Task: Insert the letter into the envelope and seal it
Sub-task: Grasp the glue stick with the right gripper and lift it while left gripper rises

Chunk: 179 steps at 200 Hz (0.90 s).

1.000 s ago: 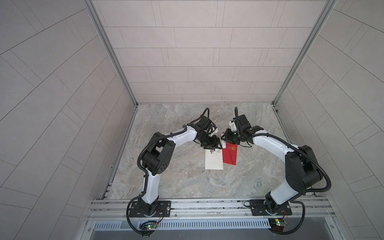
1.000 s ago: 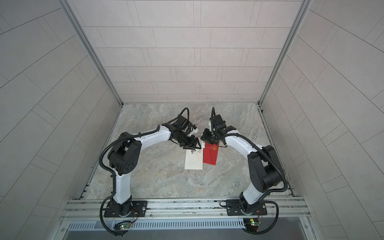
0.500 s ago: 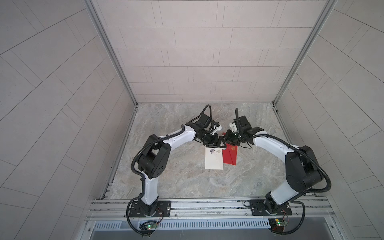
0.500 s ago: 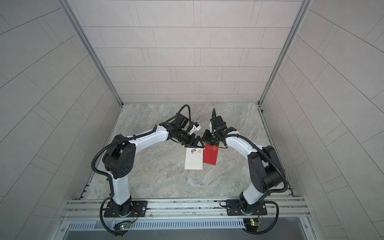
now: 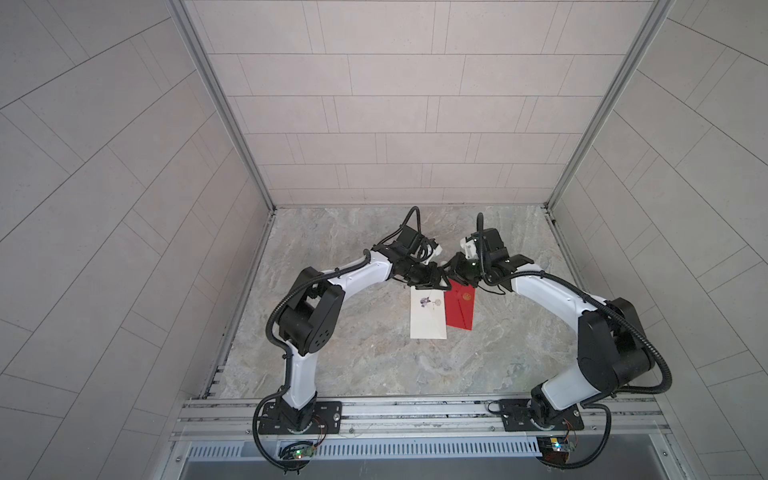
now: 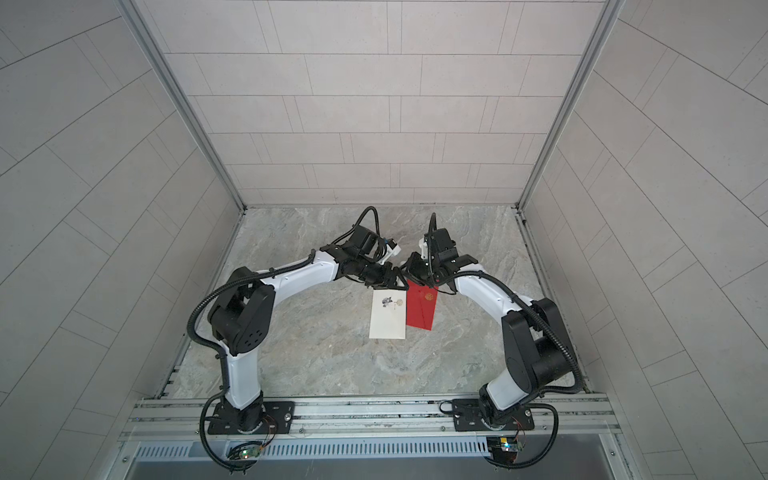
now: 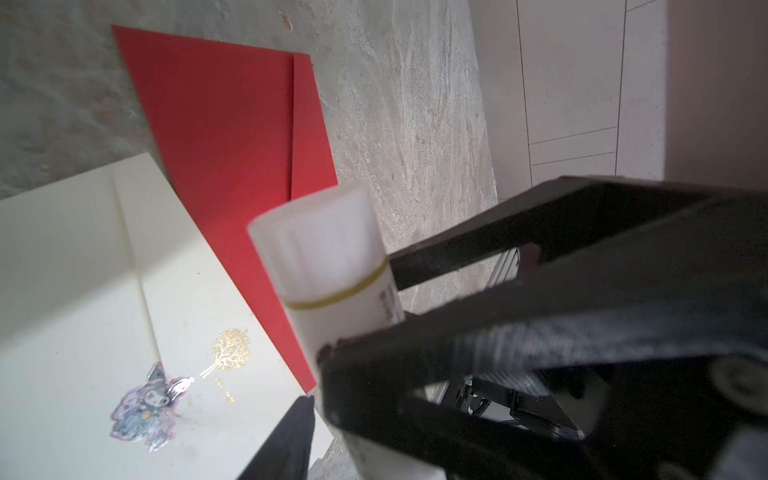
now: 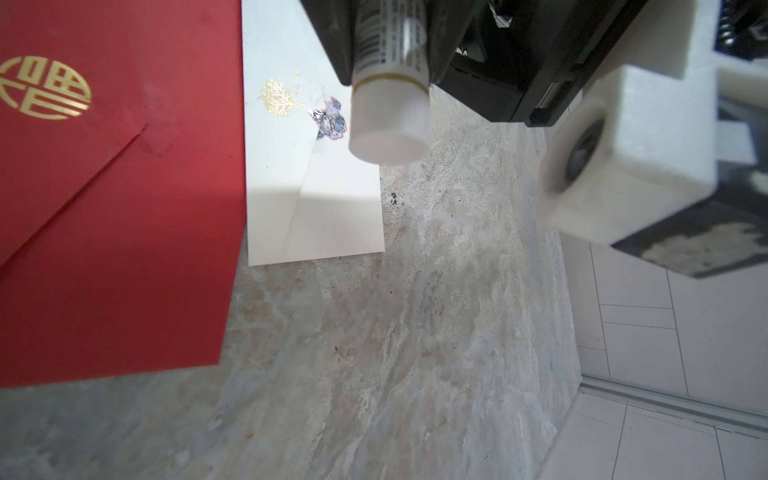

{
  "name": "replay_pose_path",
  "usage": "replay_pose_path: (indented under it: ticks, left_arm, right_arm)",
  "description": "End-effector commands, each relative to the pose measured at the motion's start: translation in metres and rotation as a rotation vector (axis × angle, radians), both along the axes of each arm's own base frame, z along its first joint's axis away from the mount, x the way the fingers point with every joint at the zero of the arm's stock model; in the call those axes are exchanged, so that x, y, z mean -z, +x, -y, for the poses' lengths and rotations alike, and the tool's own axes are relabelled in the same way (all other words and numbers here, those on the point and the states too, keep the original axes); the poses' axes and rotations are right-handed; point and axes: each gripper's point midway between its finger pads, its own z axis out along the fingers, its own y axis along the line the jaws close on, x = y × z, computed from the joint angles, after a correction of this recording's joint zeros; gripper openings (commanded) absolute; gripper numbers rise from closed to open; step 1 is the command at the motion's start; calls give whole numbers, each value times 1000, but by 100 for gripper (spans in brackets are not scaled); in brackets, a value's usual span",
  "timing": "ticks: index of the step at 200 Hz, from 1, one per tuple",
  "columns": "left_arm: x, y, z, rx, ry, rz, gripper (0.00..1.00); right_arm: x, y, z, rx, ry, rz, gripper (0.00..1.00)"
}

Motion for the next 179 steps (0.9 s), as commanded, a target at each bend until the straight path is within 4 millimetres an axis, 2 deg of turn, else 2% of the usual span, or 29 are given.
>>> replay_pose_path:
  ticks: [1,21,51,72,96,102,120,133,148,179]
  left_arm:
    - [-3,17,9,-35,-23,56,47]
    - [-3,21,7,-54,-17,66,39]
    - [-6,24,1,-67,-15,80,16]
    - [-8,20,-5,-55,-2,92,7]
    - [-9,8,-13,-3,28,116,2]
    - [-8,4,-16,15,42,122,2]
    - [-10,-9,-24,75,68,166,1]
    - [-13,-19,-28,120,77,207,1]
    - [-15,-29,-32,163,80,239,1]
    - [-13,-42,-35,208,94,237,0]
  right_arm:
    - [-11,-11,-11,-27,76,-12,11]
    - [-7,-16,-11,-35,77,-30,11]
    - [-3,-23,-9,-53,64,-45,11]
    - [-1,-30,-5,-87,37,-53,11]
    - [1,-37,3,-128,20,-60,15]
    - [0,-39,4,-143,24,-61,19]
    - [-3,-43,9,-180,43,-61,42]
    - [-7,-42,12,-195,50,-46,49]
    - [-10,-41,14,-207,80,-45,52]
    - [-25,-40,7,-262,140,-1,52]
